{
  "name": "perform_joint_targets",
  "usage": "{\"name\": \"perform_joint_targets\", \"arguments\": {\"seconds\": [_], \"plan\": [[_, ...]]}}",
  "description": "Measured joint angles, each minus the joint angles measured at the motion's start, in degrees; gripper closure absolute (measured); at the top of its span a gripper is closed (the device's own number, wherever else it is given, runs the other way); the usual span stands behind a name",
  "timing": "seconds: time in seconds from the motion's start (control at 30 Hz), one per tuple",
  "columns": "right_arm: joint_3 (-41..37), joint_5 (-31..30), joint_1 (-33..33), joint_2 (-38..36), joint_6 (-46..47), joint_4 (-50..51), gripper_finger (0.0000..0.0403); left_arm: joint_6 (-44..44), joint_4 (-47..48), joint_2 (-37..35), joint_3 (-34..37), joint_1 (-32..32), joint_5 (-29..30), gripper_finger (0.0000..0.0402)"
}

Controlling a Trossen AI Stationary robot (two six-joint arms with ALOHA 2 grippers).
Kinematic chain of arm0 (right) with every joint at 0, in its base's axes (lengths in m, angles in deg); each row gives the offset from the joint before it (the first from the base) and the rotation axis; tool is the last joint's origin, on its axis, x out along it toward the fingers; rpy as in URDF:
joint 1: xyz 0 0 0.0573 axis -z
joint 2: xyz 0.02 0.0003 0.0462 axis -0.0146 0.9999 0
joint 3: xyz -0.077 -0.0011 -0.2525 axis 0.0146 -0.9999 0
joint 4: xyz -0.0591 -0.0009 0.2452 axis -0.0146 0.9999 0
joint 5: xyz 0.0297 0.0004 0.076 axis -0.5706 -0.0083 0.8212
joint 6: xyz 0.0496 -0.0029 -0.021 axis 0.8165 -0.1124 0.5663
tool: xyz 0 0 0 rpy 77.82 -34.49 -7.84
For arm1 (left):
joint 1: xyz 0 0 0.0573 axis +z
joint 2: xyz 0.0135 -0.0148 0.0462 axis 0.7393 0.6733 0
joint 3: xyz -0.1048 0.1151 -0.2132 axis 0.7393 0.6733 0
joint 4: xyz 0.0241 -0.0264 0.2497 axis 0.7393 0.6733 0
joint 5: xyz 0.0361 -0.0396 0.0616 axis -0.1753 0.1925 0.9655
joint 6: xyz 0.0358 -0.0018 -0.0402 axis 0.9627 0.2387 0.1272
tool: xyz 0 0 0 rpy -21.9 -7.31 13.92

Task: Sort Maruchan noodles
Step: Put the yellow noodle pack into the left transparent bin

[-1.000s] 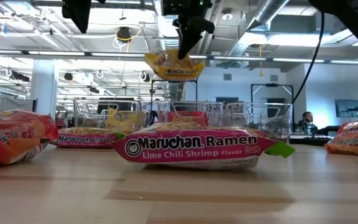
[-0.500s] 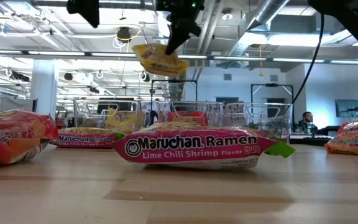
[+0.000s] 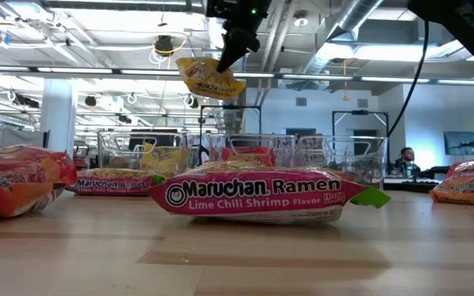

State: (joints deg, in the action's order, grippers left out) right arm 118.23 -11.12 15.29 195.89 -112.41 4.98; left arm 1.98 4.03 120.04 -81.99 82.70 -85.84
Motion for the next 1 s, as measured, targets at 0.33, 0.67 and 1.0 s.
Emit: {"name": "perform_joint_targets", "arguments": {"seconds": [0.33, 0.67, 1.0], "plan": [[0.02, -0.09, -0.04, 0.0, 0.0, -0.09, 0.0395, -6.99, -12.09, -0.53, 0.0, 0.57, -7.35, 0.0321], [0.02, -0.1, -0.16, 0.0, 0.04, 0.02, 0.0395, -6.12, -15.11, -1.72, -0.02, 1.22, -9.73, 0.0307], [0.02, -0.38, -0.96, 0.02, 0.07, 0.81, 0.0395, 0.17, -12.34, -2.65, -0.02, 1.25, -4.95, 0.0266]]}}
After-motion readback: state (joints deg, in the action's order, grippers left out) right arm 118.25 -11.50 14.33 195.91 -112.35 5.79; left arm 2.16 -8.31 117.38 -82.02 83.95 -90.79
